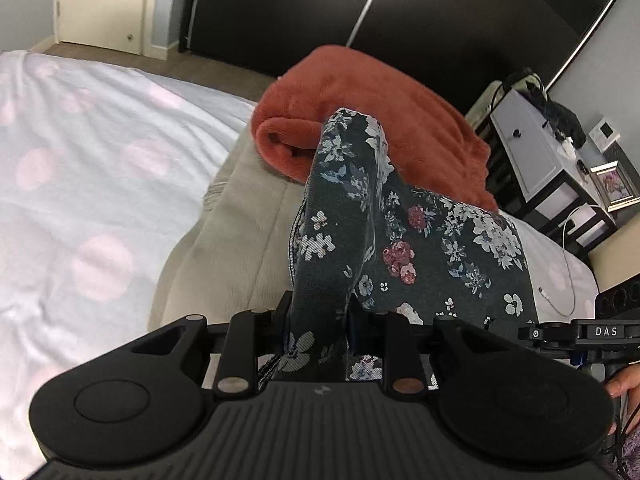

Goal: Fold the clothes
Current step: 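Carry the folded trousers with both grippers onto the beige blanket stack, then lower the trousers onto the beige blanket and open both grippers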

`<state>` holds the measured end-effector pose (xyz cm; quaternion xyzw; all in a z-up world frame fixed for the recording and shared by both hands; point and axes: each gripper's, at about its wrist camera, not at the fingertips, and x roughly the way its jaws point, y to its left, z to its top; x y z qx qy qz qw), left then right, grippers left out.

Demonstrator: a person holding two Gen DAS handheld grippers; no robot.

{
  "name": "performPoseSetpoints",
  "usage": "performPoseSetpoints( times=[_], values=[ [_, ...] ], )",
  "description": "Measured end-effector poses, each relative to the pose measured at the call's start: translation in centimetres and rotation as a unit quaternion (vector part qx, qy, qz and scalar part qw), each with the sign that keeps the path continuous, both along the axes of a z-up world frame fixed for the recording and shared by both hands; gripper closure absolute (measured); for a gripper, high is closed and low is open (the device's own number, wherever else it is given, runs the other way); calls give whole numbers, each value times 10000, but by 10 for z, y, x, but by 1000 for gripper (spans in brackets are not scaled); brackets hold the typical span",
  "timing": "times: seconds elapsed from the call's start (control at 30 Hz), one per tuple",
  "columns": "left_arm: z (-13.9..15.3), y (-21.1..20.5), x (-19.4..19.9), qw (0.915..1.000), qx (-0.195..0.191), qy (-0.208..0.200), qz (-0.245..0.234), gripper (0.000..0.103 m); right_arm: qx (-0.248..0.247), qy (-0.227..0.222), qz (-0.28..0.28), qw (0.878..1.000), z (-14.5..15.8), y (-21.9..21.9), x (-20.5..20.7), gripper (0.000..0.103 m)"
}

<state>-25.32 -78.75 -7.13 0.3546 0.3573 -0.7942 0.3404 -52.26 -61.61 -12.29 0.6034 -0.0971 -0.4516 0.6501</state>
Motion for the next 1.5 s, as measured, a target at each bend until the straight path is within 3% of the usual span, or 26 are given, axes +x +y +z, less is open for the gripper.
performPoseSetpoints(
  times=[0.23, 0.43, 0.53, 0.67, 0.83, 0.97, 1.0, 1.07, 1.23, 1.43, 1.5],
  values=[
    [-26, -33, 1, 9991, 245, -52, -334, 80, 250, -34, -28, 9997, -31, -16, 2, 88],
    [-42, -39, 1, 9987, 307, -66, -410, 74, 397, 304, 23, 9987, -53, -16, 14, 88],
    [-49, -38, 1, 9988, 309, -121, -355, 70, 378, 570, 106, 9976, -55, -31, 16, 88],
    [-45, -34, 1, 9991, 300, -161, -258, 66, 497, 496, 131, 9974, -47, -47, 10, 87],
    [-7, -17, 9, 9992, -226, -331, -68, 61, 328, 976, 247, 9944, -38, -34, -25, 66],
    [23, -1, 14, 9958, -871, -270, 48, 63, -136, 1847, 220, 9825, -10, -7, -45, 67],
    [29, 3, 11, 9942, -1048, -252, 28, 70, -293, 2090, 216, 9772, -2, -2, -46, 69],
    [37, 9, 1, 9908, -1336, -220, -29, 76, -626, 2541, 199, 9650, 14, -1, -42, 74],
    [24, 6, -37, 9869, -1535, -441, -207, 76, -1062, 3204, 252, 9410, 26, -25, -26, 79],
    [-11, -23, -49, 9883, -1396, -604, -95, 81, -843, 3757, 283, 9225, 10, -70, -9, 80],
    [-23, -33, -49, 9889, -1306, -711, -79, 89, -715, 3873, 314, 9186, 1, -82, -7, 83]
  ],
)
